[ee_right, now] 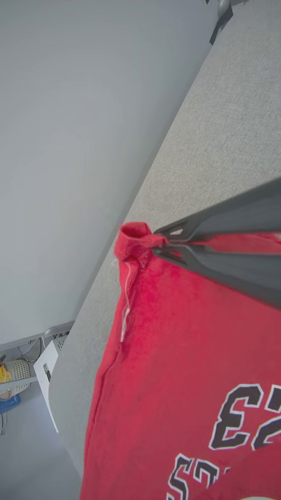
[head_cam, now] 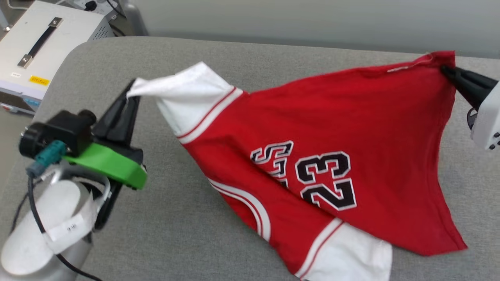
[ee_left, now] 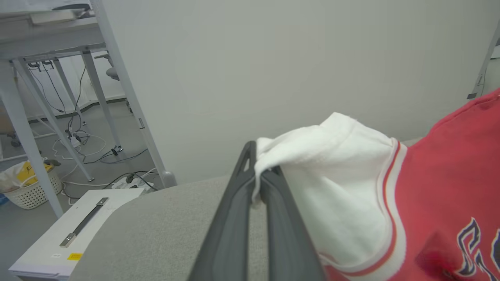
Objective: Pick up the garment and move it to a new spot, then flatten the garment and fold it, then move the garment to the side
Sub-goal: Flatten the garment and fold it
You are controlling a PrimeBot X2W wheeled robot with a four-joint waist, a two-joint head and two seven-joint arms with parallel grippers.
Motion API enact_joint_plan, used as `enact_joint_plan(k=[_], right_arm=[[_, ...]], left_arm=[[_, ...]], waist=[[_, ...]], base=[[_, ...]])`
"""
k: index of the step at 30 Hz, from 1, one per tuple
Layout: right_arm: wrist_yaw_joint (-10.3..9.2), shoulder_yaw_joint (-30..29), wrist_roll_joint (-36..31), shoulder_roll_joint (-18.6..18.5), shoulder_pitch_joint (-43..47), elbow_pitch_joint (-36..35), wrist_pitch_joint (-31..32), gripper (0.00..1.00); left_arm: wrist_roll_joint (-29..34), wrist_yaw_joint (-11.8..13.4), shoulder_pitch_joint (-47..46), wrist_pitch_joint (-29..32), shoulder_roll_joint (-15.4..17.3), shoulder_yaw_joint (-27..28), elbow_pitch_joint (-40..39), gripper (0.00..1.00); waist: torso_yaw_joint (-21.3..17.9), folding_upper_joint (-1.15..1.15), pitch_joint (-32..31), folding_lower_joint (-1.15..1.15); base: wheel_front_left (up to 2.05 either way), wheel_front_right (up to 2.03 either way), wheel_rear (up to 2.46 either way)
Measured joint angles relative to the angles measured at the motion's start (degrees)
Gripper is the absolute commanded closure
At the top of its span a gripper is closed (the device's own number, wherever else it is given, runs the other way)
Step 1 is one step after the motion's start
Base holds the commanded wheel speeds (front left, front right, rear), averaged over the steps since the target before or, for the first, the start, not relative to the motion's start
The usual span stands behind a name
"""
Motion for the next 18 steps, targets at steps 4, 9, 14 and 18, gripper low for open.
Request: enact_joint_plan(k=[4, 9, 14, 18], right_arm=[[0.00, -3.56, 0.21, -0.04, -0.03, -2.99, -1.51, 1.00], [0.00, -8.12, 0.42, 0.64, -0.30, -5.71, -2.01, 1.00], [0.00, -12.70, -0.88, 1.91, -2.61, -7.98, -1.79, 1.00], [0.00, -14.60, -2.67, 3.32, -4.70, -8.78, -0.71, 1.00]], left_arm=[[0.77, -0.57, -5.95, 2.33, 1.98, 1.11, -2.71, 1.00], [1.60, -1.23, -14.18, 4.87, 2.03, 1.25, -4.54, 1.00], [1.94, -2.90, -24.06, 6.28, 0.33, 0.75, -3.25, 1.00], [2.52, -4.25, -31.27, 6.86, -1.27, -0.09, -0.57, 1.00]], waist=[[-1.15, 0.00, -1.35, 0.00], [-2.40, 0.00, -2.23, 0.00], [-2.97, 0.00, -1.68, 0.00], [-3.24, 0.00, -0.27, 0.00]], base=[[0.00, 0.00, 0.00], [0.00, 0.00, 0.00], [0.00, 0.00, 0.00], [0.00, 0.00, 0.00]])
